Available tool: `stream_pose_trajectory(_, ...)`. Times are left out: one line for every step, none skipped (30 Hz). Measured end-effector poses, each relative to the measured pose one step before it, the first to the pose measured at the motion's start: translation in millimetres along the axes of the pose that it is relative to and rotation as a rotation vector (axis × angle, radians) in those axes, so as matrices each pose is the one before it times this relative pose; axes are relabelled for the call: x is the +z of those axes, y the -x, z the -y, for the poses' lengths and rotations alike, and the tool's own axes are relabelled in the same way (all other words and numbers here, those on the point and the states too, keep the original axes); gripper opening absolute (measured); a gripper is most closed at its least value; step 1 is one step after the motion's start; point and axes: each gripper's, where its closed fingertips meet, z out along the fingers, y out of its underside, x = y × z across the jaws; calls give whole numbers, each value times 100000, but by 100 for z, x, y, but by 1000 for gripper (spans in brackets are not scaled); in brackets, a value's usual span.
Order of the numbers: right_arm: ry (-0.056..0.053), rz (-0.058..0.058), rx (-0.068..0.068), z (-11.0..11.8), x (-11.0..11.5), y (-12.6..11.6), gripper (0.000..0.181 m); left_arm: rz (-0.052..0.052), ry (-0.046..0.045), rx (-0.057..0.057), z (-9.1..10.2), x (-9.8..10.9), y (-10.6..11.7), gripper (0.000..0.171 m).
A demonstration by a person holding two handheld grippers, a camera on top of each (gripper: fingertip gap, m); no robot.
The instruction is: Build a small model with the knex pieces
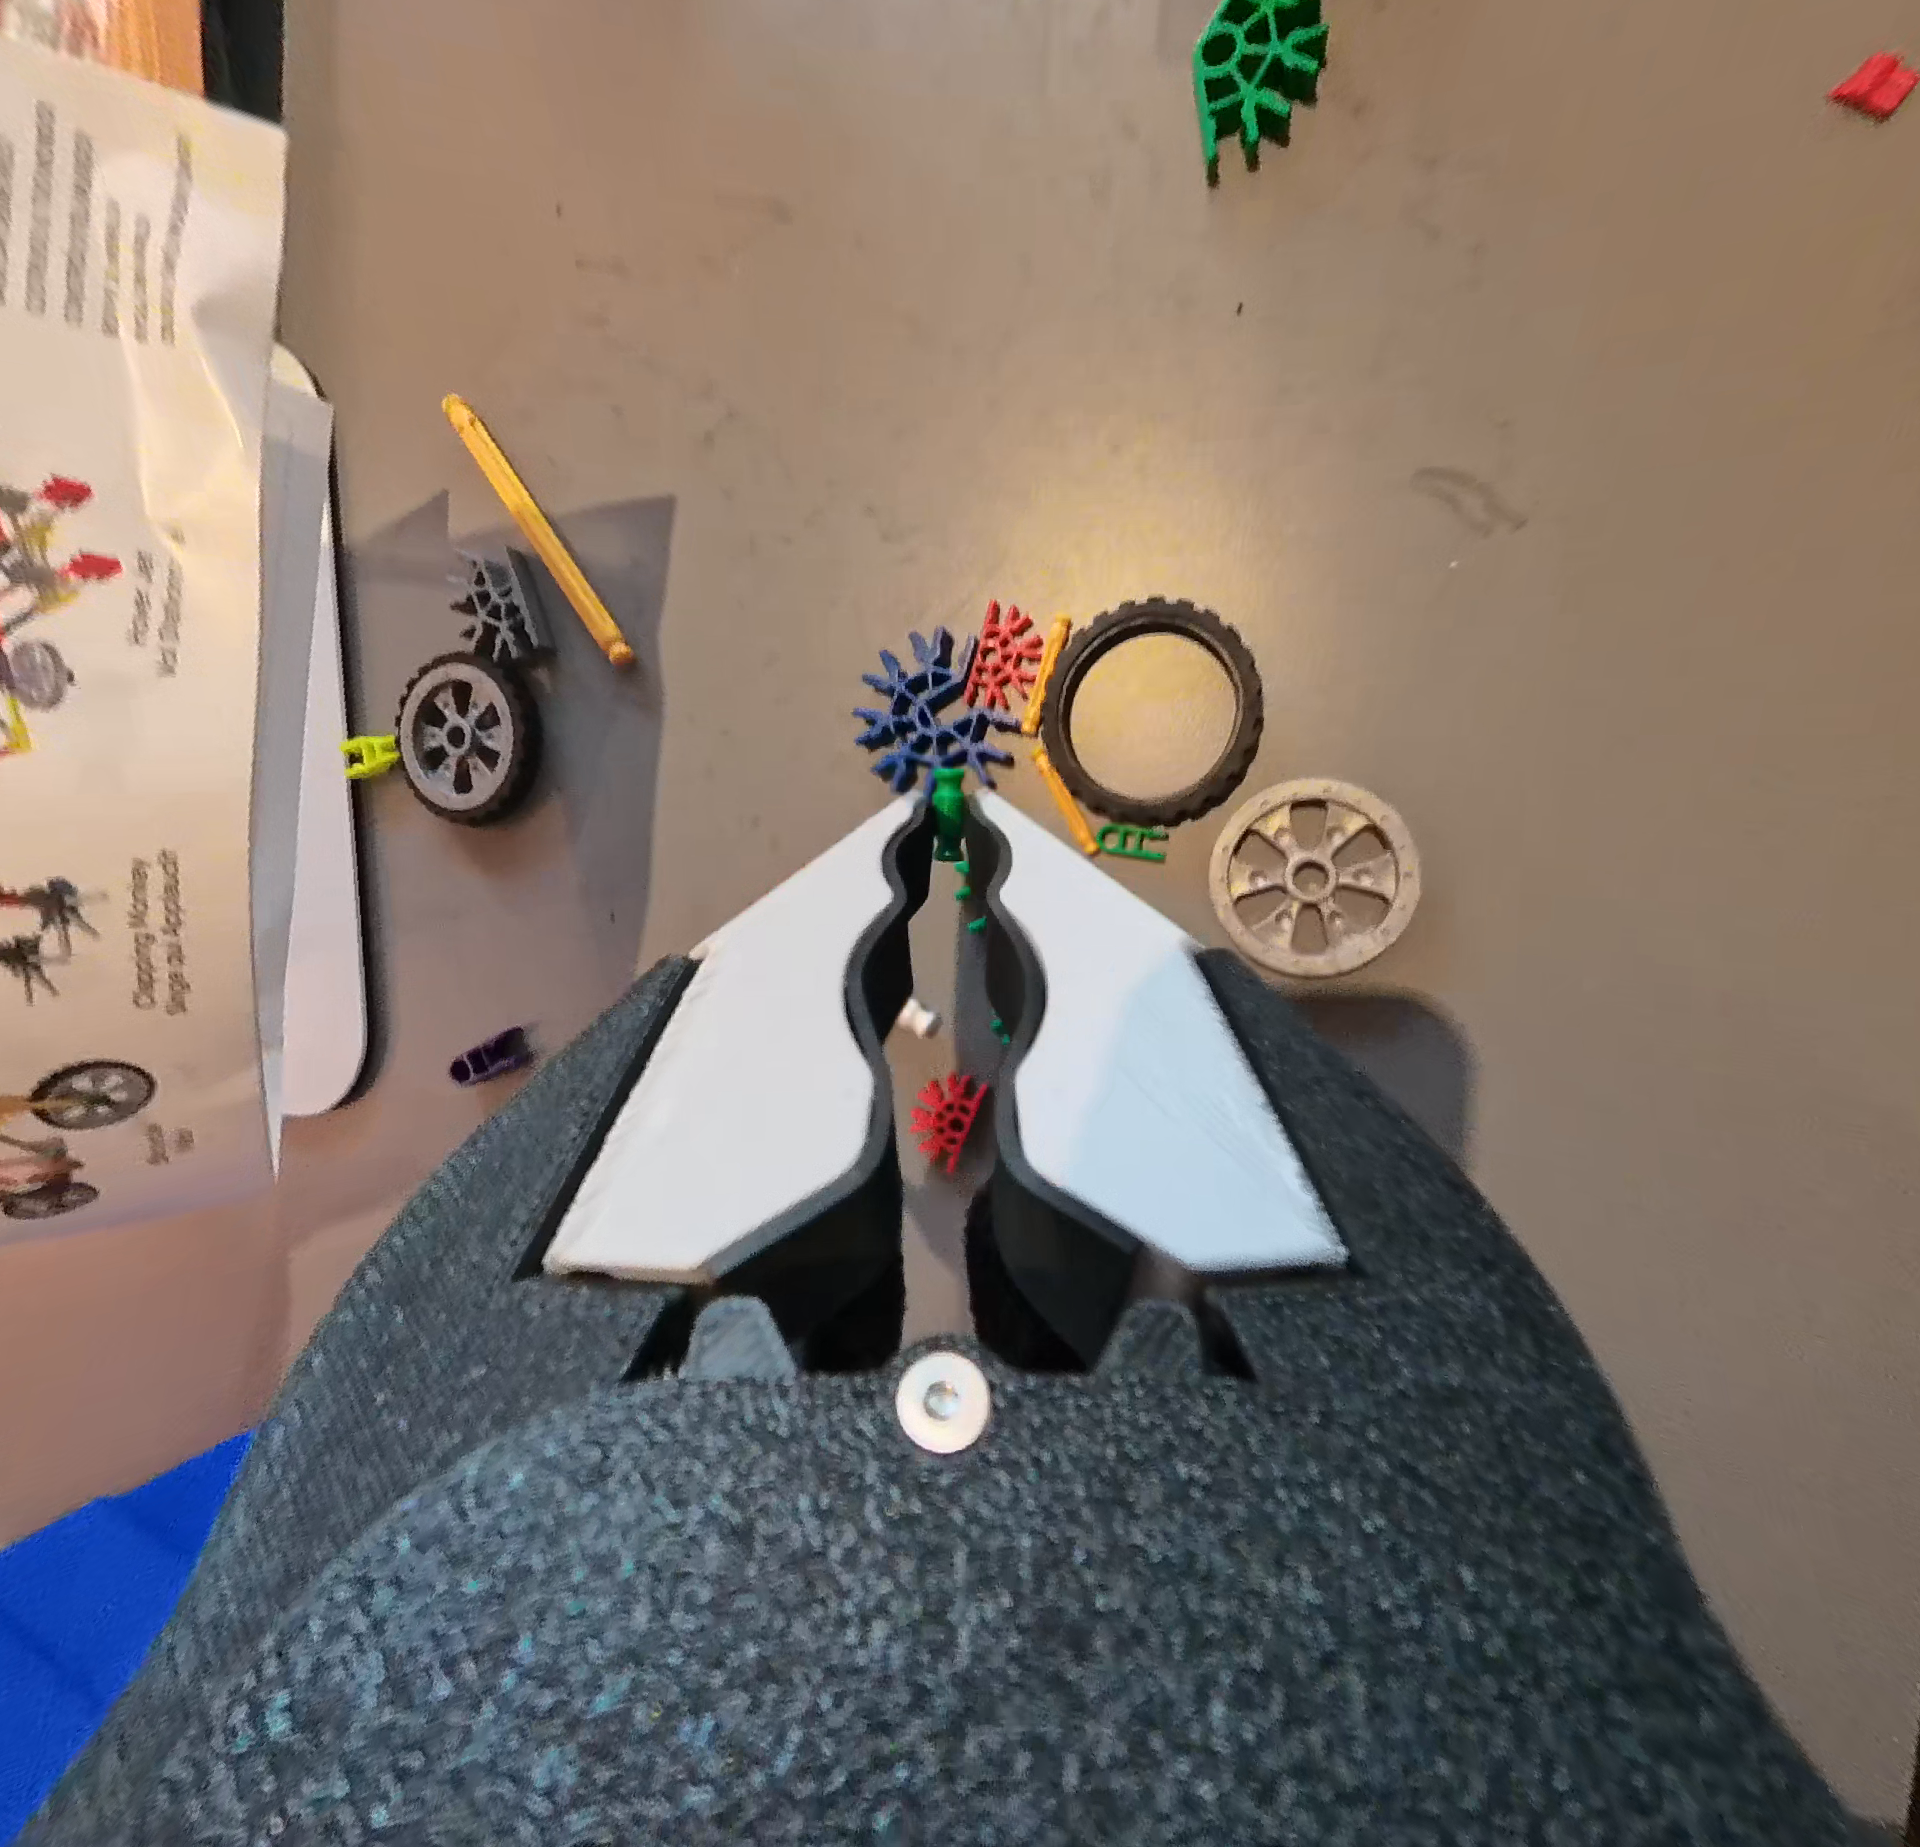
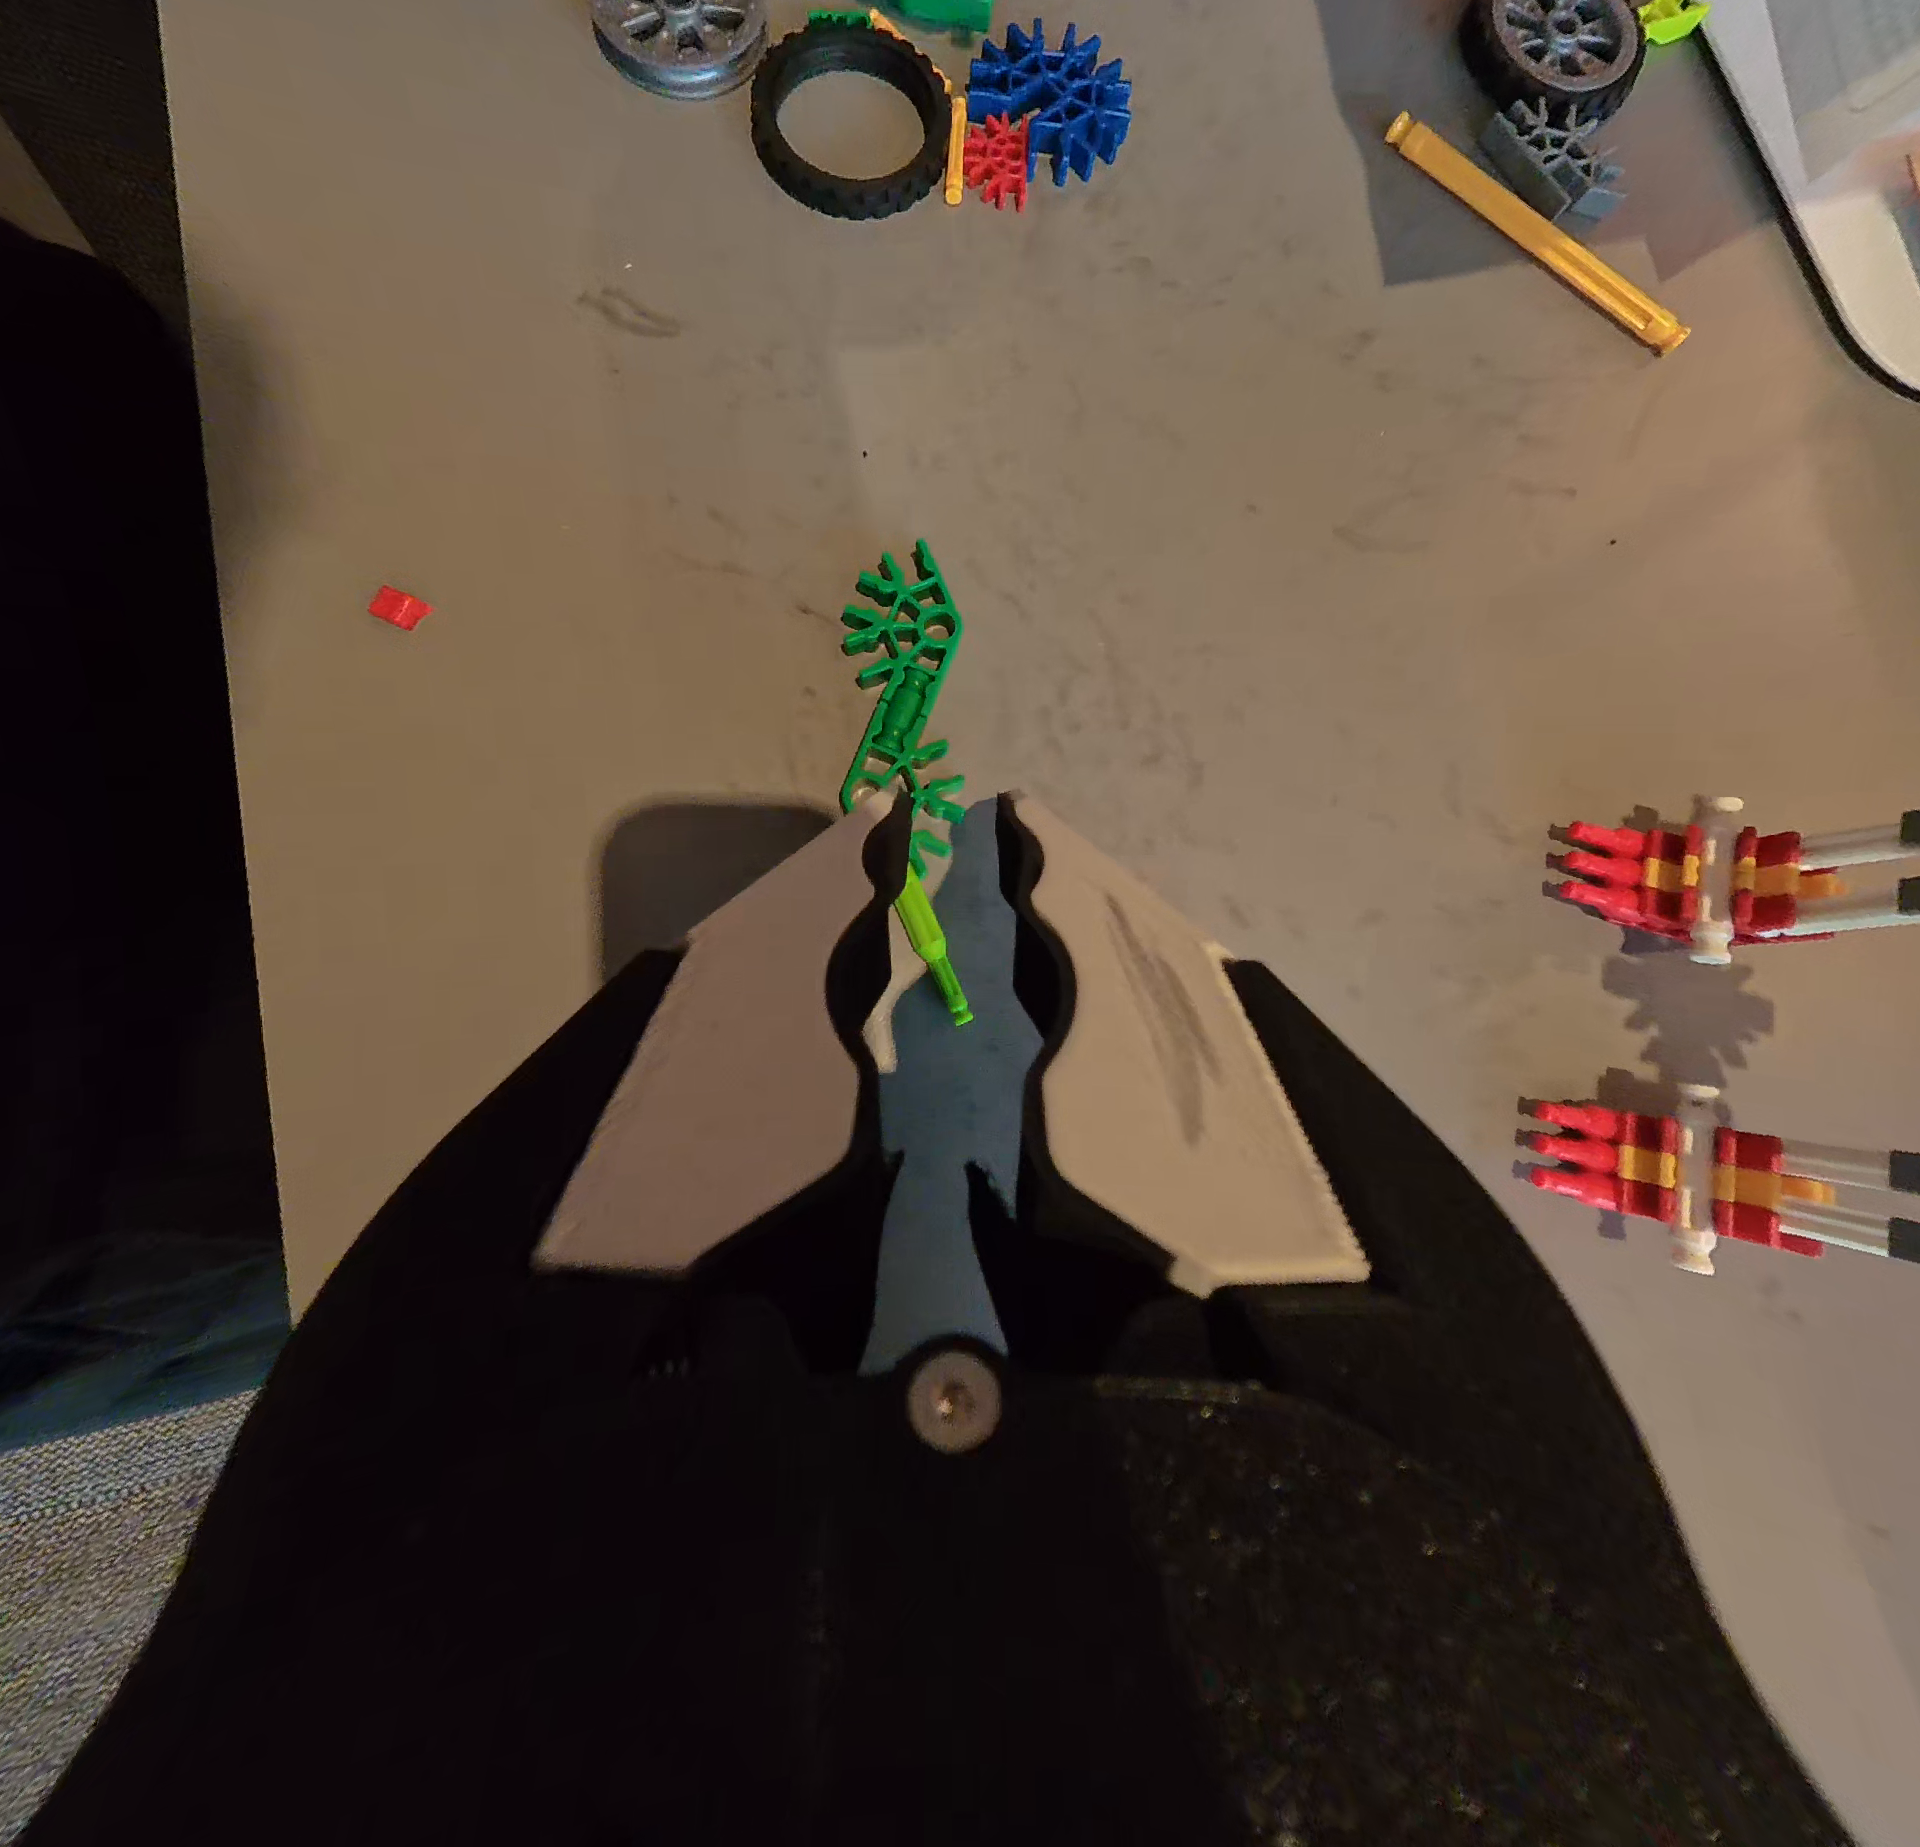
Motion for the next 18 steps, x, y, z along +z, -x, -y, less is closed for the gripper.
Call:
stream_pose_trajectory(241,350,164,-28,-24,50,16,8,-945,389,429,61,-56,5)
stream_pose_trajectory(273,261,-20,-23,-21,54,16,-749,-1047,526,455,104,-178,5)
stream_pose_trajectory(358,163,-19,-35,-26,30,16,-510,-811,809,428,134,-150,5)
stream_pose_trajectory(391,159,-25,-40,-43,29,16,-389,-381,565,367,185,-135,5)
stream_pose_trajectory(360,61,-46,-42,-34,24,16,-581,-144,593,337,203,-170,5)
stream_pose_trajectory(304,89,10,-29,-36,11,16,-483,-289,889,355,200,-170,5)
stream_pose_trajectory(223,77,67,-39,-37,25,16,-453,-555,747,399,188,-171,5)
stream_pose_trajectory(133,-231,23,-26,-31,-21,16,-609,-655,237,407,182,-187,5)
stream_pose_trajectory(28,-472,-35,-19,-30,-58,18,-675,-642,156,391,191,-192,5)
stream_pose_trajectory(-99,-281,5,-8,-28,-19,18,-322,-585,304,373,179,-148,5)
stream_pose_trajectory(-201,-424,-40,-7,-21,-31,18,-156,-221,276,321,180,-123,5)
stream_pose_trajectory(-273,-501,-53,26,-11,-24,18,30,-505,186,372,166,-80,5)
stream_pose_trajectory(-415,-457,7,45,-15,-25,19,-124,-1177,-613,517,167,-99,5)
stream_pose_trajectory(-431,-183,47,56,-9,36,19,-799,-1450,-825,583,210,-239,5)
stream_pose_trajectory(-540,-301,-142,93,-25,23,19,-716,-1318,-132,599,252,-315,5)
stream_pose_trajectory(-621,-409,-20,110,-25,-5,19,148,-855,-510,560,300,-213,5)
stream_pose_trajectory(-473,46,57,105,-22,74,19,-515,-1072,-930,586,383,-327,5)
stream_pose_trajectory(-446,-73,-305,83,-4,55,19,-1496,-995,-400,539,430,-530,5)
